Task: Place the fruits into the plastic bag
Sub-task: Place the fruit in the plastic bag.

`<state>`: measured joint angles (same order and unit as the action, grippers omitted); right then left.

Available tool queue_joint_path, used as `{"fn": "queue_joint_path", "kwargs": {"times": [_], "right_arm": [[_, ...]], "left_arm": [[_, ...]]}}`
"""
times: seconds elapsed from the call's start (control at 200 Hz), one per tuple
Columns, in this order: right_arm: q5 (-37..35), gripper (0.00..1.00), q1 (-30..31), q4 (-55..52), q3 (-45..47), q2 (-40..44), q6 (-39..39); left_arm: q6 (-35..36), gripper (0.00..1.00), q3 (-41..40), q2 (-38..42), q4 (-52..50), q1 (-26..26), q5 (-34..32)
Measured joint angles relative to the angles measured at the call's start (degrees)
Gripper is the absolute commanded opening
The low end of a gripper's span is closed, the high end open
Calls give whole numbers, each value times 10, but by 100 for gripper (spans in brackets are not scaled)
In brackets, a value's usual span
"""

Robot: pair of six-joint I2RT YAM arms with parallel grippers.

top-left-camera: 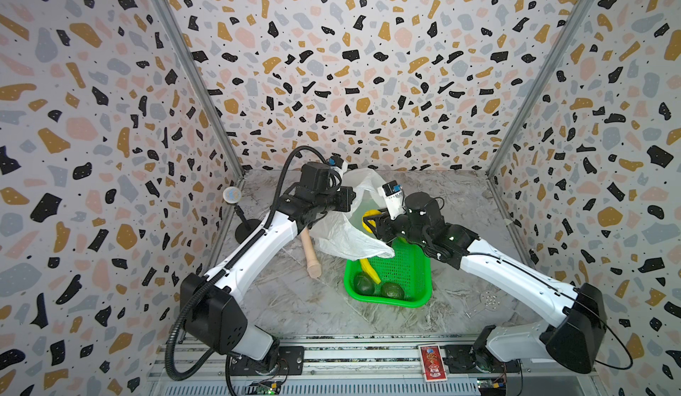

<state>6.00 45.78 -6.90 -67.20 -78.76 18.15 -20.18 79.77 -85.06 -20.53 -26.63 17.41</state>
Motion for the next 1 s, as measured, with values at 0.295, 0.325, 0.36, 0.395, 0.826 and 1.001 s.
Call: {"fn": "queue_joint_path", "kwargs": {"times": [0.295, 0.325, 0.36, 0.395, 0.826, 1.001], "right_arm": [[12, 68, -27, -1, -133, -121, 16], [13, 71, -34, -5, -148, -132, 16], [13, 73, -43, -7, -163, -146, 19], [14, 76, -51, -8, -177, -161, 22], [15, 77, -71, -7, -221, -177, 23], [6, 77, -71, -7, -144, -104, 14]], "left_arm": [[0, 0, 0, 15, 0, 0, 1], [0, 0, 1, 15, 3, 0, -1], [0, 0, 4, 15, 5, 1, -2], [0, 0, 7, 15, 5, 4, -2], [0, 0, 18, 16, 3, 6, 2], [0, 0, 18, 16, 1, 6, 2]]}}
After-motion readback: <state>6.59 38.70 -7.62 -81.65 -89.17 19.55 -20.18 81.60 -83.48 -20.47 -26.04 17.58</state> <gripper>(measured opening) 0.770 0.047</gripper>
